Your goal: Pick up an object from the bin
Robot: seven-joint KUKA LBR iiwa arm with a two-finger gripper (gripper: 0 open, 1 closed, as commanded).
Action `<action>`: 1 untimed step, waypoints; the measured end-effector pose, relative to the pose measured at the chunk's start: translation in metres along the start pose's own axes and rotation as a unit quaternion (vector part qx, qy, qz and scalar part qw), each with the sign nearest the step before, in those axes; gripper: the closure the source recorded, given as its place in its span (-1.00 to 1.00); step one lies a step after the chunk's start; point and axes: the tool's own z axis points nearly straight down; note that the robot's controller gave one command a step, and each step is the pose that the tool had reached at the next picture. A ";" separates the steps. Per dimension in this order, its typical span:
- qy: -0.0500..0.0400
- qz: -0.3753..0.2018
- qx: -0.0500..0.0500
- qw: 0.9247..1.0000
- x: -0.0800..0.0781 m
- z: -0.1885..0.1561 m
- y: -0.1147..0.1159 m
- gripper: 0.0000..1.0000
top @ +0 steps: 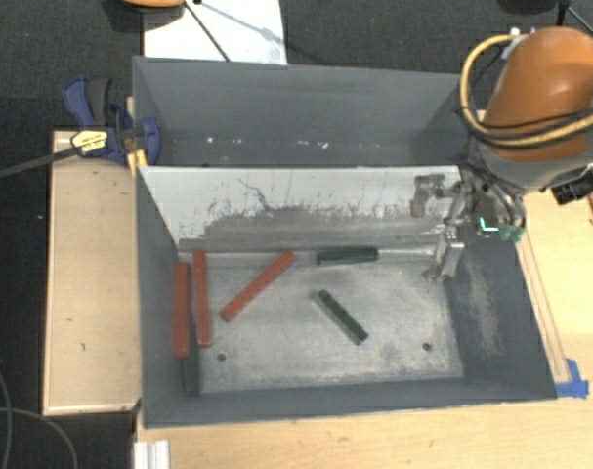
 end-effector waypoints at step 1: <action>-0.002 0.000 0.000 1.000 0.000 -0.002 0.000 -1.00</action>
Offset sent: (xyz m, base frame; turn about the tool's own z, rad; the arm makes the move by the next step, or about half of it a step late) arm -0.0270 -0.0304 0.0257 -0.0383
